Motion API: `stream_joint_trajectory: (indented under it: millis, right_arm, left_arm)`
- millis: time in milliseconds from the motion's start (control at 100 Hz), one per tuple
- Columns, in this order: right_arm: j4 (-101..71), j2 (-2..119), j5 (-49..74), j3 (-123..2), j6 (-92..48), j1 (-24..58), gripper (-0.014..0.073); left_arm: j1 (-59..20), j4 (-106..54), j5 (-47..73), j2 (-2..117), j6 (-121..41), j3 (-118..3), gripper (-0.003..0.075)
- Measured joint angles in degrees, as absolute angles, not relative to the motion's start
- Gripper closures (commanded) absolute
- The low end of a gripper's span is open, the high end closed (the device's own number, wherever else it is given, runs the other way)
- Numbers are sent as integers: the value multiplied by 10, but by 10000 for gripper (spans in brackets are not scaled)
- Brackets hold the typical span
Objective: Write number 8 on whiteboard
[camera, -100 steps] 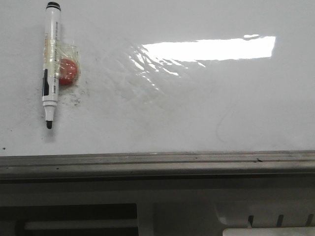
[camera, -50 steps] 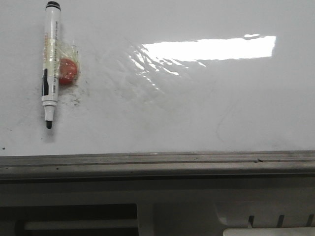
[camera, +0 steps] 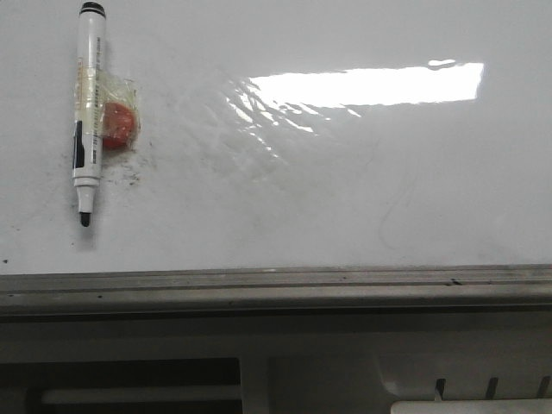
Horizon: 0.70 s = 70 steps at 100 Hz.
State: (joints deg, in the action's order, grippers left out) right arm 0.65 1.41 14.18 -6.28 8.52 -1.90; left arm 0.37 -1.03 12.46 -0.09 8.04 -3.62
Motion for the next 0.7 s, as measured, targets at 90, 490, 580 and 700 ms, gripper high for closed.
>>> stream_joint_trajectory:
  millis: [90, 490, 580, 700]
  right_arm:
    - [5, 43, 191, -103, 85, -19, 657]
    - [-8, 117, 286, -166, 85, -19, 657]
    - [-8, 117, 285, -166, 85, -19, 657]
    - [-8, 117, 284, -166, 85, -19, 657]
  left_arm:
    - [4, -4, 144, -1, 80, -72, 741]
    - [4, 12, 198, 0, 45, -125, 449]
    - [4, 11, 188, 0, 43, -123, 356]
    - [4, 0, 133, 0, 40, -112, 351]
